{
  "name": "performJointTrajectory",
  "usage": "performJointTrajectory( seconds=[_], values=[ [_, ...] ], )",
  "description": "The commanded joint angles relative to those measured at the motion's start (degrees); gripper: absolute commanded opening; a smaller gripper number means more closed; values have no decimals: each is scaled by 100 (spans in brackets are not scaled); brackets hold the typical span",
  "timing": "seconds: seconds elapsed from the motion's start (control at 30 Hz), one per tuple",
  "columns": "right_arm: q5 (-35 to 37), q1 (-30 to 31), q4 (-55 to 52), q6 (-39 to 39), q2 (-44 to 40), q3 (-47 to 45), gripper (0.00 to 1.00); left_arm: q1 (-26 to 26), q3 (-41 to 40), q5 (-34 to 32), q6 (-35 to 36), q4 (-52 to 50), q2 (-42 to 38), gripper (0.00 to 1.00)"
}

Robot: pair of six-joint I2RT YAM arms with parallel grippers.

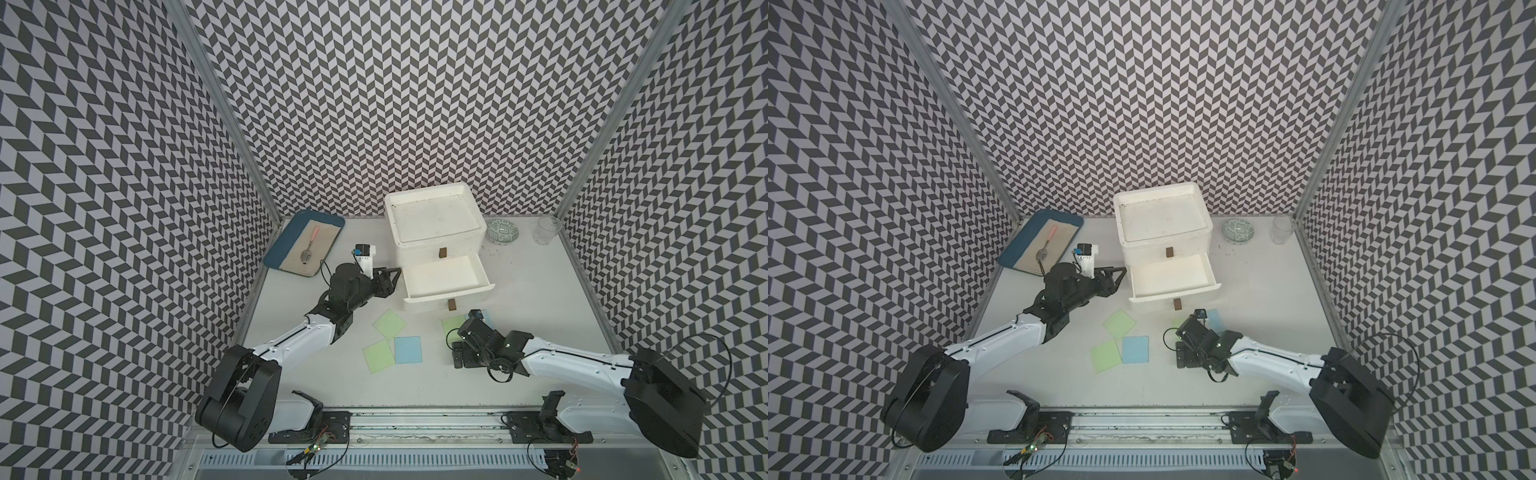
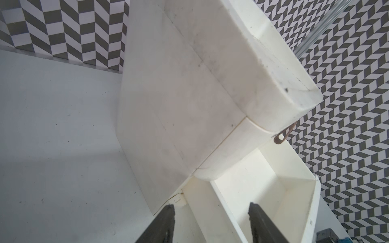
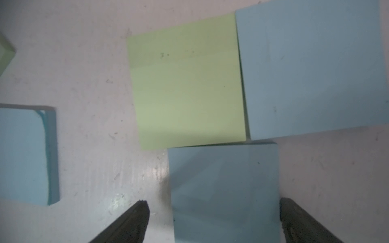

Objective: Please put the sticky notes in the drawer by color
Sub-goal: Pick up the sticky notes from the center of the board.

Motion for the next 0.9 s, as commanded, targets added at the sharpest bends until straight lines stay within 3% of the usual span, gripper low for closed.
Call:
performJointTrajectory(
  seconds=[0.0,0.4,0.5,0.67,0.87],
  values=[
    [-40,239,-150,184,-80,-43,100,-13,-21,88,-19,141,29,59],
    [762,754,-1012,624,1307,666,99,-6,-72,108,-31,180,-90,59],
    [759,782,-1018,665,1297,619,92,-12,-67,109,-30,178,-117,59],
    [637,783,-855,669,1018,429,71,-12,-79,124,-35,189,-121,59],
    [735,782,-850,572,724,456,69,-17,-83,126,-42,200,-132,59]
  ],
)
